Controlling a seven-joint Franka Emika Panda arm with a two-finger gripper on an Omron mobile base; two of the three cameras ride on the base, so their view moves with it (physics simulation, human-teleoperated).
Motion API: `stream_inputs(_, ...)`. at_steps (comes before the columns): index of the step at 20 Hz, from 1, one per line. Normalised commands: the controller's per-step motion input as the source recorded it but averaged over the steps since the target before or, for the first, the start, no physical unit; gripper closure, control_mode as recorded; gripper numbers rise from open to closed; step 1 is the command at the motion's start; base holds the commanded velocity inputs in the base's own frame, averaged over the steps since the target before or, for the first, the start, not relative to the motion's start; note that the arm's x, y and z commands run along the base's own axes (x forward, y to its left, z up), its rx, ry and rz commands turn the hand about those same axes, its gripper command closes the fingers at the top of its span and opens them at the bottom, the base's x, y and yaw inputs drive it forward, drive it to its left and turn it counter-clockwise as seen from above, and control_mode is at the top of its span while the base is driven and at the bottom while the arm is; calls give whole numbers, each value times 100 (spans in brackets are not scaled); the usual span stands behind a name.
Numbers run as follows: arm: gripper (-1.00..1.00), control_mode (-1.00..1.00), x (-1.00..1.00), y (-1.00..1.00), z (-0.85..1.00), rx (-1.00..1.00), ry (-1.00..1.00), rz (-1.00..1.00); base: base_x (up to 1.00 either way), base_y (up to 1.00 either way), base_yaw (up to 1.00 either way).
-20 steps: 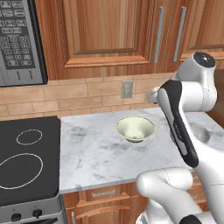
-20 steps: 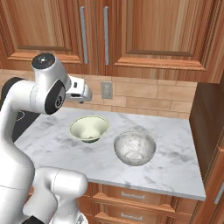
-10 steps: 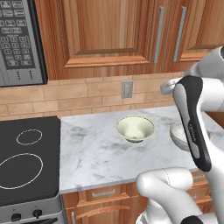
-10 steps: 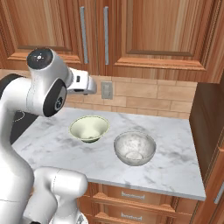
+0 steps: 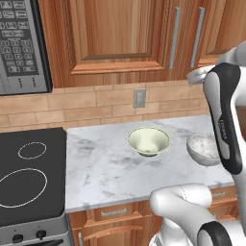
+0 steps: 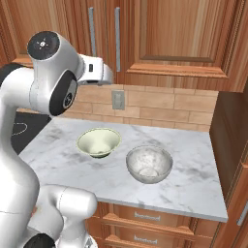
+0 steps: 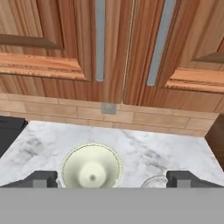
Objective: Open the cabinet. Pick the bowls from the counter and place them in the cabinet. Then close the cabinet.
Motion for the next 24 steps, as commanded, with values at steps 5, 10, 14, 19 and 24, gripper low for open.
stream_inputs(5,-100,-100,9,-27,9,-5,-30,0,0,0,0)
stream_inputs(10,-100,-100,41,-22,7,-1,-12,0,0,0,0)
stream_inputs(14,-100,-100,55,-1,19,0,0,-1,0,0,0)
stream_inputs(19,-100,-100,40,-1,15,0,3,0,0,0,0)
stream_inputs(24,-100,-100,49,-13,3,0,5,0,0,0,0)
